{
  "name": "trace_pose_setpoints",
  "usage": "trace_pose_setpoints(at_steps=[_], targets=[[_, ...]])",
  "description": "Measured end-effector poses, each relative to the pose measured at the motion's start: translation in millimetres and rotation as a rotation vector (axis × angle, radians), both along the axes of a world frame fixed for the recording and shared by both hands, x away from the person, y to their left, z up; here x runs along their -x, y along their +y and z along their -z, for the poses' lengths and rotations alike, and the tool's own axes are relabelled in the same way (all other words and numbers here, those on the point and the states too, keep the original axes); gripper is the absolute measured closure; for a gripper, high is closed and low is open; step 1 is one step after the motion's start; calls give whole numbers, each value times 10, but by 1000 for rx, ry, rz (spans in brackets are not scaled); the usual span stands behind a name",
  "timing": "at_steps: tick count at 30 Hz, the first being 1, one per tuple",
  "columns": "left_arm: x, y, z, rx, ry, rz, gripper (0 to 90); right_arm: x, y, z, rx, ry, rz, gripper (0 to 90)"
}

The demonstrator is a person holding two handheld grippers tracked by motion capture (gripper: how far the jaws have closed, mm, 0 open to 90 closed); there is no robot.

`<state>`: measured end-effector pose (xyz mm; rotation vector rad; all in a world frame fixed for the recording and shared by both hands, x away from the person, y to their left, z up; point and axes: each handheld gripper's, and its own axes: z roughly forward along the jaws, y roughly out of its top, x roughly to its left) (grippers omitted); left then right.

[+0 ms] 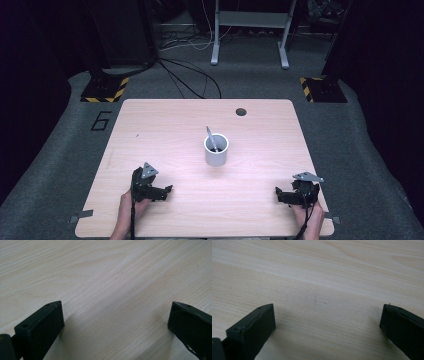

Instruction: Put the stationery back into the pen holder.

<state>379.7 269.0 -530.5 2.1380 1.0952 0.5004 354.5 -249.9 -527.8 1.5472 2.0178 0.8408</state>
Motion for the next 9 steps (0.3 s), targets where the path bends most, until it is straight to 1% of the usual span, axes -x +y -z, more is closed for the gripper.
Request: trace_pose_setpoints(at_steps=[1,4,5,6,8,9], targets=[[0,1,-1,0,1,1,4,6,-4,2,4,2,-6,0],[0,0,0,0,0,1,4,18,-11,21,-1,-21,-18,0],[-4,-3,3,4,-3,-1,4,18,-10,19,-1,-19,-17,0],[-6,3,-2,-2,2,6,4,18,-9,20,-2,-20,-16,0],[-6,1,1,-2,-3,2,4,18,-9,20,-2,-20,-16,0],[-6,7,-10,-5,11,10,4,18,-10,20,-2,-20,-17,0]])
